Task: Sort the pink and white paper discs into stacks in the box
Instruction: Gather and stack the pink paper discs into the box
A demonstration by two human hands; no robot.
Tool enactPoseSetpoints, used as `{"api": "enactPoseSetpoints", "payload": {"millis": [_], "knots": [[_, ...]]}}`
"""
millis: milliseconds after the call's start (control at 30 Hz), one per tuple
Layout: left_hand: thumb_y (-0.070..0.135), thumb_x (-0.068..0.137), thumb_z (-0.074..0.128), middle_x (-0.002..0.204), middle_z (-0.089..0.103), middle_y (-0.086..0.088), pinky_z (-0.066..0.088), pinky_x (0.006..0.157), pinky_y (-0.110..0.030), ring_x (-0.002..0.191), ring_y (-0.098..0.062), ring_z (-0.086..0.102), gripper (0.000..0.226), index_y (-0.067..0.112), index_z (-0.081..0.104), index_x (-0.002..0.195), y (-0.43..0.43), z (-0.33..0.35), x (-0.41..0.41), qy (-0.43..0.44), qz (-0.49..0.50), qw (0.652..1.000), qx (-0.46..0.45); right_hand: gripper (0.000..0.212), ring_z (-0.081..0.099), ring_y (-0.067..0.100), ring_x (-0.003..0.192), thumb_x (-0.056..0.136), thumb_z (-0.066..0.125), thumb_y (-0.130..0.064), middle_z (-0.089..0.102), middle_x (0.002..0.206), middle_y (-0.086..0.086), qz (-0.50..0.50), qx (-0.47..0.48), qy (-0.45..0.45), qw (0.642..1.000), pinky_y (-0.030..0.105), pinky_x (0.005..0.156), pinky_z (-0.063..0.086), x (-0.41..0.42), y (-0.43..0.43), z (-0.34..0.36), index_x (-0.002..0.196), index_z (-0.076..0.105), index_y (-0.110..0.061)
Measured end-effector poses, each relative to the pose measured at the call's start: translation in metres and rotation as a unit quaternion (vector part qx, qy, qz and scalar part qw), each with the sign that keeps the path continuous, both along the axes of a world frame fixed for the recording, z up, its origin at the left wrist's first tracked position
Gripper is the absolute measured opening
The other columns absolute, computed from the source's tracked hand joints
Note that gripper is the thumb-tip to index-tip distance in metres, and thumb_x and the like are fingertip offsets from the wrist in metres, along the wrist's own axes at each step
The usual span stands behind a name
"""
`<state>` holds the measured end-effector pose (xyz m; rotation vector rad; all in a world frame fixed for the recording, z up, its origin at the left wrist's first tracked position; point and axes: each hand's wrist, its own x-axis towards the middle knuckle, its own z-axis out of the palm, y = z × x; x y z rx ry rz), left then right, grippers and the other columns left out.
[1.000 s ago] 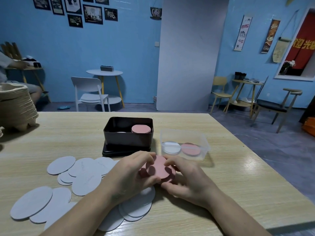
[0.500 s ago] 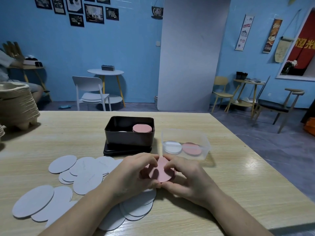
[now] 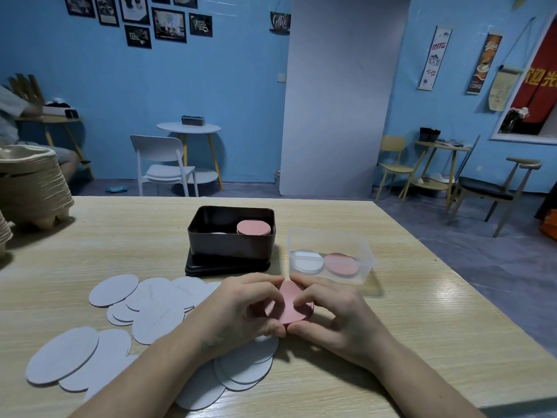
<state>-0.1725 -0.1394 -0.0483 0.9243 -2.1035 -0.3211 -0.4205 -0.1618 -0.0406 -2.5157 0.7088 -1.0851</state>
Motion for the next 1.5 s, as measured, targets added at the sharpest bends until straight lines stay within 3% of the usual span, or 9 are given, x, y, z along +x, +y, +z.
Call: {"api": "enactPoseSetpoints", "payload": {"millis": [100,233,367,667,833,1000,1100,1300,1500], "knots": [[0.047,0.077,0.086,0.127,0.071,0.002,0.047,0.075,-0.008,0.092,0.011,0.062,0.031,0.023,0.076,0.094,0.001,0.004,0.002,0.004,-0.002,1.0,-0.001,0.027,0.058,0.007,0.135,0.086,0.086,-0.036,0.073,0.121,-0.001,0.007,0.004,-0.008,1.0,0.024,0.096,0.05,0.0,0.0,0.001,0.095,0.068,-0.017],[0.035,0.073,0.088,0.125,0.068,0.01,0.057,0.071,-0.023,0.091,-0.012,0.071,0.025,0.026,0.076,0.093,0.003,0.005,0.003,-0.003,0.001,1.0,0.004,0.029,0.057,0.007,0.135,0.084,0.086,-0.038,0.071,0.128,-0.001,0.012,0.014,0.001,1.0,0.025,0.098,0.05,0.0,-0.003,-0.001,0.096,0.069,-0.019],[0.027,0.07,0.089,0.121,0.067,0.011,0.058,0.073,-0.029,0.099,-0.008,0.069,0.025,0.027,0.072,0.088,0.005,0.006,-0.002,-0.026,0.017,0.999,-0.029,0.031,0.058,0.007,0.133,0.084,0.085,-0.042,0.065,0.138,0.001,0.009,-0.02,0.056,0.998,0.031,0.102,0.051,0.0,-0.005,0.0,0.097,0.068,-0.019],[0.033,0.065,0.089,0.115,0.066,0.013,0.057,0.073,-0.033,0.096,-0.007,0.067,0.032,0.028,0.068,0.089,0.002,0.015,0.005,-0.053,0.038,0.998,-0.023,0.031,0.062,0.017,0.086,0.079,0.077,-0.038,0.061,0.115,-0.01,0.024,-0.078,0.162,0.983,0.039,0.07,0.054,0.02,-0.014,0.023,0.103,0.061,-0.027],[0.04,0.067,0.089,0.117,0.066,0.013,0.058,0.077,-0.034,0.099,-0.008,0.067,0.038,0.032,0.063,0.093,-0.003,0.02,0.017,-0.078,0.036,0.996,-0.02,0.032,0.062,0.016,0.087,0.074,0.076,-0.039,0.062,0.113,-0.01,0.027,-0.067,0.158,0.985,0.038,0.07,0.055,0.029,-0.022,0.024,0.1,0.065,-0.026],[0.043,0.073,0.088,0.132,0.059,0.02,0.048,0.093,-0.015,0.114,0.004,0.06,0.038,0.033,0.066,0.101,0.002,0.026,0.033,-0.078,0.066,0.995,-0.006,0.033,0.064,0.016,0.094,0.071,0.083,-0.035,0.065,0.114,-0.008,0.04,-0.051,0.107,0.992,0.039,0.077,0.055,0.042,-0.027,0.025,0.097,0.065,-0.026],[0.057,0.077,0.078,0.138,0.058,0.019,0.051,0.099,-0.022,0.122,0.004,0.059,0.042,0.038,0.062,0.112,0.005,0.032,0.045,-0.064,0.08,0.995,-0.002,0.033,0.065,0.017,0.096,0.072,0.084,-0.036,0.065,0.114,-0.008,0.03,-0.041,0.106,0.993,0.04,0.081,0.054,0.044,-0.036,0.027,0.098,0.067,-0.023],[0.055,0.092,0.061,0.116,0.062,0.024,0.053,0.087,-0.029,0.106,0.0,0.061,0.033,0.032,0.063,0.116,0.006,0.028,0.074,-0.098,0.145,0.984,-0.025,0.025,0.062,0.018,0.091,0.074,0.079,-0.029,0.066,0.098,-0.002,0.006,-0.041,0.094,0.995,0.041,0.08,0.052,0.043,-0.055,0.05,0.093,0.066,-0.018],[0.053,0.093,0.057,0.103,0.062,0.019,0.056,0.078,-0.033,0.096,-0.003,0.059,0.031,0.029,0.063,0.112,0.001,0.015,0.078,-0.112,0.156,0.981,-0.015,0.027,0.061,0.022,0.089,0.074,0.077,-0.038,0.068,0.09,-0.002,-0.04,-0.002,0.066,0.997,0.042,0.083,0.051,0.066,-0.091,0.083,0.095,0.069,-0.022]]}}
